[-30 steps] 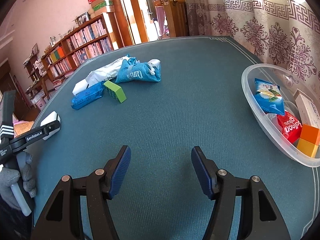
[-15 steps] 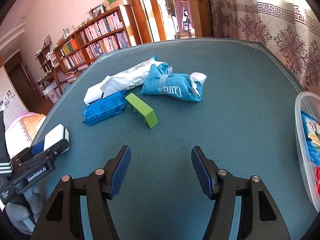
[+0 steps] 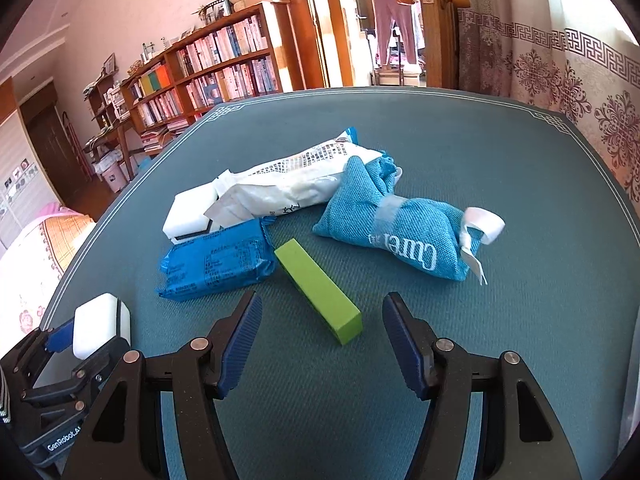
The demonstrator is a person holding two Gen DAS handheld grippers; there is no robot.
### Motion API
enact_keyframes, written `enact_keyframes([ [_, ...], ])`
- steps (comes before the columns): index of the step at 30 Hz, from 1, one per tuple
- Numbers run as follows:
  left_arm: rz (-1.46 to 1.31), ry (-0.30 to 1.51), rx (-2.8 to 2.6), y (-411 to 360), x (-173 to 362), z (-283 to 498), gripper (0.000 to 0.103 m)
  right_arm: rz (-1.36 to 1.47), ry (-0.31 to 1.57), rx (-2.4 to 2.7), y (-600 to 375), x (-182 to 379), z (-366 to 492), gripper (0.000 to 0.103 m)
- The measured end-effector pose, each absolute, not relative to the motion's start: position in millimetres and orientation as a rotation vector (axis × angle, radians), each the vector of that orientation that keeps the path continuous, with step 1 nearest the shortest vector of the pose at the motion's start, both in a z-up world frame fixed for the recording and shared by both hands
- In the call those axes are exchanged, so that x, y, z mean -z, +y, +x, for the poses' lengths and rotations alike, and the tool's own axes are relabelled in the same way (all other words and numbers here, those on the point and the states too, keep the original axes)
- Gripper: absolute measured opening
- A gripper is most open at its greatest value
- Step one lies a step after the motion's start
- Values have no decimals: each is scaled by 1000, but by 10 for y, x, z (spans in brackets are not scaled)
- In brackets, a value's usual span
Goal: Organize objects
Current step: 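Grasp the lime-green block with the right gripper, then carry the sponge and green block toward the clear bowl with both grippers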
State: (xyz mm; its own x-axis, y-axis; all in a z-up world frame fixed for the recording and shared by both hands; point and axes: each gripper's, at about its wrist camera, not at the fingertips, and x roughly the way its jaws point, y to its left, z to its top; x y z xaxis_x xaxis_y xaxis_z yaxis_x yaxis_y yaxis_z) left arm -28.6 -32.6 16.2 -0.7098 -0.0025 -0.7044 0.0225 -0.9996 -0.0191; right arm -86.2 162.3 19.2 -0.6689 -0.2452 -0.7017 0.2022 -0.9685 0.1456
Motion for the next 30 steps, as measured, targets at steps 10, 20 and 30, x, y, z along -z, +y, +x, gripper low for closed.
enact_keyframes([
  [10, 1192, 40, 2892, -323, -162, -288, 71, 1145, 2, 2635, 1469, -129, -1001, 36],
  [20, 1192, 38, 2893, -319, -151, -286, 71, 1139, -31, 2634, 1515, -116, -866, 15],
  [30, 1188, 23, 2895, -296, -124, -286, 71, 1143, -116, 2648, 1668, -133, -615, 15],
])
